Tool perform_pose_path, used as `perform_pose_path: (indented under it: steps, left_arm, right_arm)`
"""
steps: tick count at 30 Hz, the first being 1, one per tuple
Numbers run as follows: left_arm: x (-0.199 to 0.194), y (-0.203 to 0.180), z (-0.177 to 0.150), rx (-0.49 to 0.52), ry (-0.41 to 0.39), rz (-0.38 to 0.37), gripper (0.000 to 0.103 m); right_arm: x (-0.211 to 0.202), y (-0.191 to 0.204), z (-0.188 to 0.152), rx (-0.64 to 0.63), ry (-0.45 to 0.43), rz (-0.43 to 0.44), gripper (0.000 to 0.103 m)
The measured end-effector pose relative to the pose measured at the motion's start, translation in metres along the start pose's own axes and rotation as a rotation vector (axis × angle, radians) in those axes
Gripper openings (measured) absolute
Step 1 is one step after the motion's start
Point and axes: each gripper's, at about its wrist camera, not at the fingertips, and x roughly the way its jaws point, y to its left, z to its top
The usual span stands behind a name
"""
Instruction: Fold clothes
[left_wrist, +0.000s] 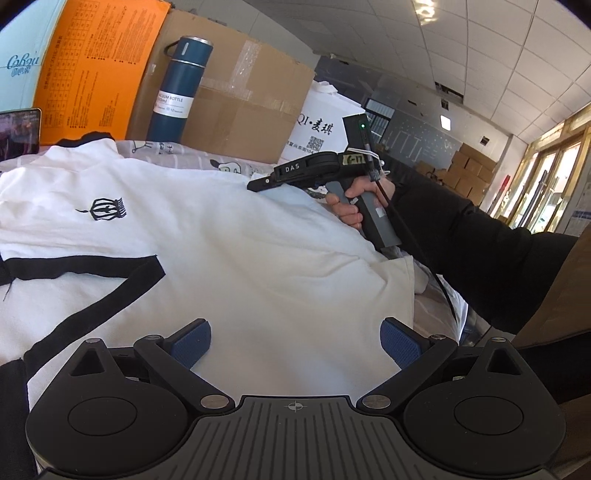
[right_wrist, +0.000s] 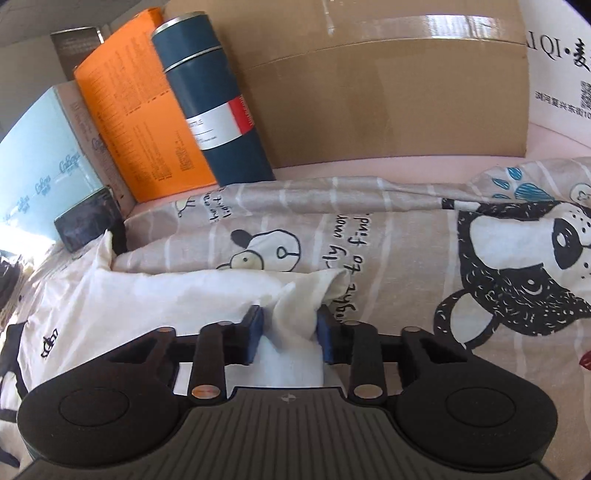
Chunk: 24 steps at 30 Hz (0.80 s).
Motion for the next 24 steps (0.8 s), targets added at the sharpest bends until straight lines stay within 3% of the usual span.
perform_pose_path:
  steps: [2, 8, 12, 16, 19, 21, 24]
  left_arm:
    - [0.000, 0.000, 0.000, -0.003, -0.005, -0.004, 0.100]
    - [0.000, 0.001, 0.000, -0.011, -0.007, -0.008, 0.100]
    - [0.000, 0.004, 0.000, -0.022, -0.006, -0.013, 0.100]
    - [0.001, 0.005, 0.001, -0.028, -0.003, -0.013, 0.100]
    - [0.001, 0.006, 0.001, -0.028, -0.004, -0.011, 0.100]
    - [0.001, 0.006, 0.001, -0.027, -0.005, -0.009, 0.100]
    - [0.001, 0.005, 0.001, -0.024, -0.005, -0.005, 0.100]
  right_arm:
    - [0.002, 0.008, 0.004, -0.077, -0.011, -0.006, 0.006]
    - [0.010, 0.029, 0.013, -0.292, -0.033, -0.026, 0.005]
    - [0.037, 0.019, 0.007, -0.288, 0.028, -0.039, 0.005]
    - [0.037, 0.010, 0.005, -0.235, 0.018, -0.037, 0.006]
    - [0.020, 0.013, 0.010, -0.229, -0.014, -0.122, 0.054]
    - [-0.004, 0.011, 0.016, -0.188, -0.069, -0.137, 0.055]
    - [-0.054, 0.004, 0.021, -0.022, -0.134, -0.072, 0.063]
